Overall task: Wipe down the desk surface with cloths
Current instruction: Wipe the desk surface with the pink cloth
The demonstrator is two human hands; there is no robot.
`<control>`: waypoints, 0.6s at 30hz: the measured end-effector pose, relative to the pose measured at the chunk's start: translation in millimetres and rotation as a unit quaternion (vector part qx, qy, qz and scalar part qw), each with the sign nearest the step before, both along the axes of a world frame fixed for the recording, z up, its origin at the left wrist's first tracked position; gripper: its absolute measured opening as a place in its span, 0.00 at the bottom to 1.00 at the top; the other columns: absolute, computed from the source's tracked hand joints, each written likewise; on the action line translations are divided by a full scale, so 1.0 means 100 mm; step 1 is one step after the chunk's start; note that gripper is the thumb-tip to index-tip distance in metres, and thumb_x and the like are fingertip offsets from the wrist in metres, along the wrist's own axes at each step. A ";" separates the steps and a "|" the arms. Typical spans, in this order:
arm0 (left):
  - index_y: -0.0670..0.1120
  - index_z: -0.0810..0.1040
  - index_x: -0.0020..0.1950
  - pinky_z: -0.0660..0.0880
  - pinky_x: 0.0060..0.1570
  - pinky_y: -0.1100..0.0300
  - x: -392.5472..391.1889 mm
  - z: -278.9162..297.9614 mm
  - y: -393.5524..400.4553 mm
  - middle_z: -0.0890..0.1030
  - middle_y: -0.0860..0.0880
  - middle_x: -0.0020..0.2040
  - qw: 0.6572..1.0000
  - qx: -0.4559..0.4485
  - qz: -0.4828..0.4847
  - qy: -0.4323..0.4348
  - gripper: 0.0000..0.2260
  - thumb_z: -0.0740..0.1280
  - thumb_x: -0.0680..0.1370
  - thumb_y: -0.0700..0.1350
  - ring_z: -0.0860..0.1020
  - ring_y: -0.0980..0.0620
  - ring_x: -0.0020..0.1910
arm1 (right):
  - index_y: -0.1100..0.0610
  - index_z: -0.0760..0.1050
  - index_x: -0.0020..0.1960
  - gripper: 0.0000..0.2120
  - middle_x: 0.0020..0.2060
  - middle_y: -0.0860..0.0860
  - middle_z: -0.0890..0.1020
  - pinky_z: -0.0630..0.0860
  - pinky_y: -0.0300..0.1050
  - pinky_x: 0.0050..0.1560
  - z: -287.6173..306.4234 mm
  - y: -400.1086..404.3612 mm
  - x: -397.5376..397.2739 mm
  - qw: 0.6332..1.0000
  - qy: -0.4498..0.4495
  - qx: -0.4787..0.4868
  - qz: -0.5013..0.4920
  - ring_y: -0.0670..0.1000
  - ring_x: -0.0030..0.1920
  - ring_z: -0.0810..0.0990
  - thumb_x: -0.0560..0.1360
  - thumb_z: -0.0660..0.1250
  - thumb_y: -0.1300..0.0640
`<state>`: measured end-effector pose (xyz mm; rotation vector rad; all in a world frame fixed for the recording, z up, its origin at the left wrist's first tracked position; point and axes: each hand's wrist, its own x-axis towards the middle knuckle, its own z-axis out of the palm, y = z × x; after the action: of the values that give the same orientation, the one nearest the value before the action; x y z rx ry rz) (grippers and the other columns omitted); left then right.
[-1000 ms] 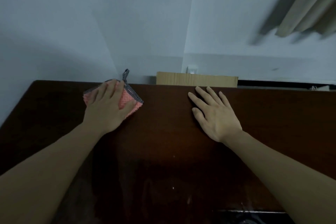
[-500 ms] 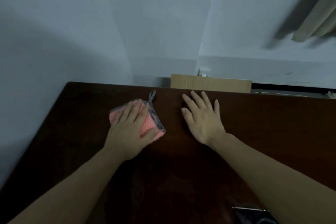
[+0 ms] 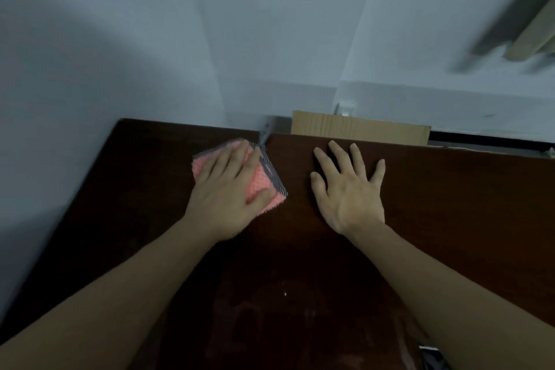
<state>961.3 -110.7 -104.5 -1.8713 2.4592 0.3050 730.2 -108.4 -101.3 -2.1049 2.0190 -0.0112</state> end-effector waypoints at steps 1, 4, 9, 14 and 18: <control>0.54 0.36 0.82 0.32 0.75 0.53 0.06 0.00 0.11 0.34 0.52 0.81 1.000 0.002 -0.022 0.001 0.39 0.39 0.77 0.73 0.33 0.53 0.79 | 0.42 0.48 0.82 0.28 0.83 0.46 0.47 0.38 0.71 0.76 0.00 0.00 0.00 1.000 0.002 0.000 -0.001 0.55 0.82 0.39 0.83 0.41 0.39; 0.56 0.36 0.81 0.31 0.75 0.54 0.23 0.01 0.20 0.35 0.53 0.81 0.997 0.001 -0.072 0.000 0.38 0.40 0.77 0.74 0.34 0.53 0.80 | 0.42 0.48 0.82 0.28 0.83 0.46 0.48 0.38 0.71 0.76 -0.01 0.00 0.01 1.000 0.003 -0.004 -0.006 0.55 0.82 0.39 0.84 0.41 0.39; 0.56 0.37 0.82 0.37 0.78 0.50 0.26 0.04 -0.27 0.35 0.53 0.82 0.999 0.013 -0.028 -0.022 0.43 0.36 0.72 0.76 0.36 0.52 0.81 | 0.42 0.49 0.82 0.27 0.83 0.46 0.48 0.38 0.71 0.77 0.01 0.00 0.02 1.000 0.004 -0.006 -0.011 0.54 0.82 0.40 0.84 0.42 0.39; 0.53 0.43 0.83 0.40 0.78 0.47 0.13 0.02 -0.66 0.44 0.50 0.84 0.999 -0.003 0.049 -0.016 0.38 0.45 0.79 0.71 0.43 0.47 0.82 | 0.42 0.51 0.82 0.27 0.82 0.46 0.50 0.39 0.71 0.76 0.00 0.01 0.02 1.000 0.001 -0.020 -0.011 0.55 0.82 0.41 0.84 0.43 0.40; 0.52 0.41 0.83 0.39 0.78 0.47 0.09 0.05 -0.45 0.41 0.49 0.83 0.999 0.005 0.048 -0.004 0.38 0.43 0.79 0.71 0.40 0.47 0.82 | 0.41 0.51 0.82 0.27 0.82 0.46 0.50 0.40 0.71 0.77 -0.01 0.00 0.03 1.000 -0.002 -0.019 -0.013 0.54 0.82 0.42 0.84 0.43 0.40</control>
<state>970.4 -155.9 -99.6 -1.9864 2.3626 0.3100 733.3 -108.4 -102.5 -2.0994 2.0600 -0.0584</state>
